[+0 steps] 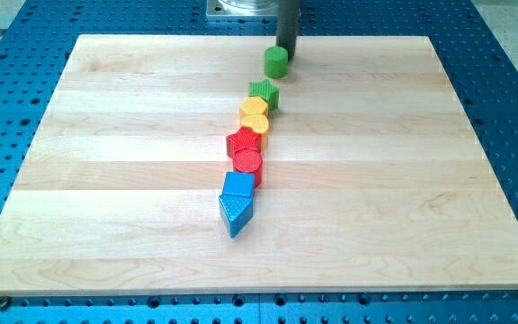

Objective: Place a green circle to form a vertical line

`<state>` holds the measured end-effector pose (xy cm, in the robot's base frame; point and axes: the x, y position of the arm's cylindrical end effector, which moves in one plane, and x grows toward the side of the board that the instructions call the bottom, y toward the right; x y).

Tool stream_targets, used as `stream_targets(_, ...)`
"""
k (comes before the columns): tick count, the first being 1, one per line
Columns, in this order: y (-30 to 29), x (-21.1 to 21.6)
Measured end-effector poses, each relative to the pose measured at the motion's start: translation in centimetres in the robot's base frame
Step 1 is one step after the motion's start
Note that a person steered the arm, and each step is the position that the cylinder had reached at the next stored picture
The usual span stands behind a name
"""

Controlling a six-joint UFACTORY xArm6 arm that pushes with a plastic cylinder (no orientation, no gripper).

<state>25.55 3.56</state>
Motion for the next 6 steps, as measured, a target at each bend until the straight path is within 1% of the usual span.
stream_targets(1, -1.0, 2.8)
stream_targets(5, -2.1, 3.5)
stream_targets(6, 1.0, 3.6)
